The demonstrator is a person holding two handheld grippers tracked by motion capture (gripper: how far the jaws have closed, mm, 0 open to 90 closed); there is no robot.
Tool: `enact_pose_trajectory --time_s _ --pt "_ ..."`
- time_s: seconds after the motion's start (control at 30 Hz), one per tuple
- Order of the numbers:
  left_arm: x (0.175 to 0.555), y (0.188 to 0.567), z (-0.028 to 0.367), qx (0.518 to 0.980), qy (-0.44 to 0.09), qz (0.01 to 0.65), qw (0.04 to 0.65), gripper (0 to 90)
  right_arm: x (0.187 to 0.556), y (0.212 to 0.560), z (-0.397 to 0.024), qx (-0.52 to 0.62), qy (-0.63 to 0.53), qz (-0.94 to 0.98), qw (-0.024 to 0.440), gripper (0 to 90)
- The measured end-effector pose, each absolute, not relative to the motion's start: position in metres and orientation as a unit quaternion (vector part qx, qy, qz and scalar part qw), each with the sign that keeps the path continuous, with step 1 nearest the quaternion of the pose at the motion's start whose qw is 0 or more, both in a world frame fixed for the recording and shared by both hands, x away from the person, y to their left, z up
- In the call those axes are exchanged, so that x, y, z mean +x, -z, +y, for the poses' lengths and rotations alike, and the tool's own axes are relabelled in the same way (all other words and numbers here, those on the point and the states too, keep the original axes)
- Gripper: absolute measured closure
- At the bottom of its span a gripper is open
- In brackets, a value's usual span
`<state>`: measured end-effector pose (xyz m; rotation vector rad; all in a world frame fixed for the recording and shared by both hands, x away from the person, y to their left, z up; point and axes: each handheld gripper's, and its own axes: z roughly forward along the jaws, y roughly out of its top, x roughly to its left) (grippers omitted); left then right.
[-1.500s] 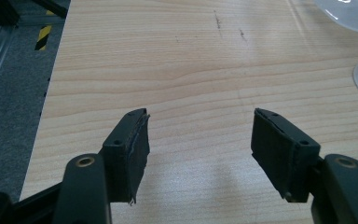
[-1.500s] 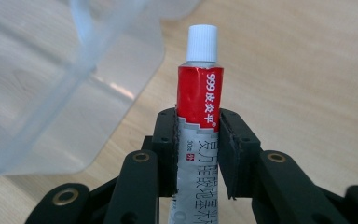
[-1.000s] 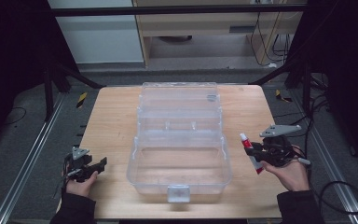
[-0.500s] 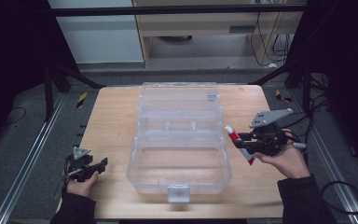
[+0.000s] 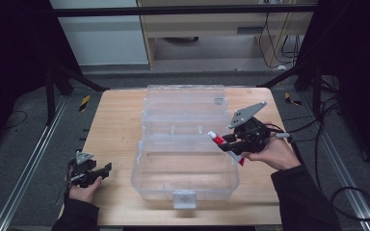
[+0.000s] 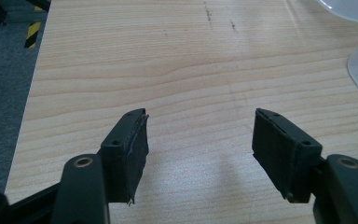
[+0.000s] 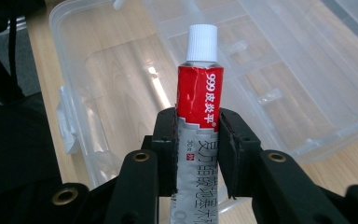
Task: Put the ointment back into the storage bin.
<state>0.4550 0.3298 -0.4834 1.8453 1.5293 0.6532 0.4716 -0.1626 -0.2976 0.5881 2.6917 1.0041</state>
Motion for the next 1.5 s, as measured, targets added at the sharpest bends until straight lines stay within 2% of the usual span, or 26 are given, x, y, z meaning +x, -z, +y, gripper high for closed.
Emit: enact_pose_trajectory --time_s 0.57,1.5 --pt "0.455 0.484 0.33 0.704 -0.249 0.582 0.321 35.8 0.49 0.325 -0.126 0.135 -0.285 0.948 0.046 69.7" --pt "0.455 0.484 0.33 0.705 -0.25 0.581 0.321 36.0 0.494 0.39 -0.095 0.051 -0.203 0.978 0.02 69.7"
